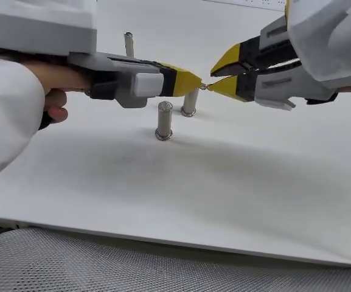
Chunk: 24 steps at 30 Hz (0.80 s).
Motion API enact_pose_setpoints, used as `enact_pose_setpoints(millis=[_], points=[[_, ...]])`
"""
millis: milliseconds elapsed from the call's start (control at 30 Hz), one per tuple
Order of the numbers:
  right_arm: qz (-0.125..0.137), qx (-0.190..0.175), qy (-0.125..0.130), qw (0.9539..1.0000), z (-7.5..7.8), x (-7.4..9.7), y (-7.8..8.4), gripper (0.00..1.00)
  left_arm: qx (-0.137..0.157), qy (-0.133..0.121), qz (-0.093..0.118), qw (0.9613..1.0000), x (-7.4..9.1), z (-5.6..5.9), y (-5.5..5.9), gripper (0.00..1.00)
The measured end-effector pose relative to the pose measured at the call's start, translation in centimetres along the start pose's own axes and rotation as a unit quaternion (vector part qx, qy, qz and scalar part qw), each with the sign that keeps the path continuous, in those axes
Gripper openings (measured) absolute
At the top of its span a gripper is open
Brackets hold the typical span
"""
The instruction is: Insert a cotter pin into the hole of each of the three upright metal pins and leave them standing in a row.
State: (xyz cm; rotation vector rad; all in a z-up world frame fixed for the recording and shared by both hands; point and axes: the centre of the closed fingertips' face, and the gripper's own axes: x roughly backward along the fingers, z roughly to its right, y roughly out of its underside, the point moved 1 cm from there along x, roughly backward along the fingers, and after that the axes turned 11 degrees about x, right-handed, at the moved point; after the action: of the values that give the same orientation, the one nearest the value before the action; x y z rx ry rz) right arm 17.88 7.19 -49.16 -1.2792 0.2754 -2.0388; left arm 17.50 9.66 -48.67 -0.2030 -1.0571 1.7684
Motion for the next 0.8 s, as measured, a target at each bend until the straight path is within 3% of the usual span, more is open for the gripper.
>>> enact_pose_setpoints(millis=[167, 200, 333, 433, 533, 800], points=[[0.018, -0.044, -0.028, 0.9985, -0.4, 0.0, 0.5, 0.01, -0.022, 0.005, -0.003, 0.9998, 0.3, 0.1, 0.0, 0.0], [0.026, -0.065, -0.042, 0.9967, -1.0, 0.0, 0.6, 0.01, -0.029, 0.007, -0.004, 0.9996, 0.5, 0.2, 0.1, 0.0], [0.043, -0.094, -0.058, 0.9929, -1.4, -0.1, 0.6, 0.02, -0.045, 0.017, -0.006, 0.9988, 0.8, 0.6, 0.2, 0.0], [0.064, -0.128, -0.075, 0.9868, -1.7, -0.1, 0.2, 0.04, -0.069, 0.024, -0.011, 0.9972, 1.0, 0.8, 0.3, 0.0], [0.075, -0.143, -0.084, 0.9834, -1.4, -0.3, 0.0, 0.03, -0.092, 0.034, -0.009, 0.9952, 1.2, 1.2, 0.2, 0.0], [0.084, -0.147, -0.112, 0.9792, -2.7, -0.1, -0.6, 0.03, -0.149, 0.054, -0.031, 0.9869, 1.3, 2.1, 1.0, 0.0]])
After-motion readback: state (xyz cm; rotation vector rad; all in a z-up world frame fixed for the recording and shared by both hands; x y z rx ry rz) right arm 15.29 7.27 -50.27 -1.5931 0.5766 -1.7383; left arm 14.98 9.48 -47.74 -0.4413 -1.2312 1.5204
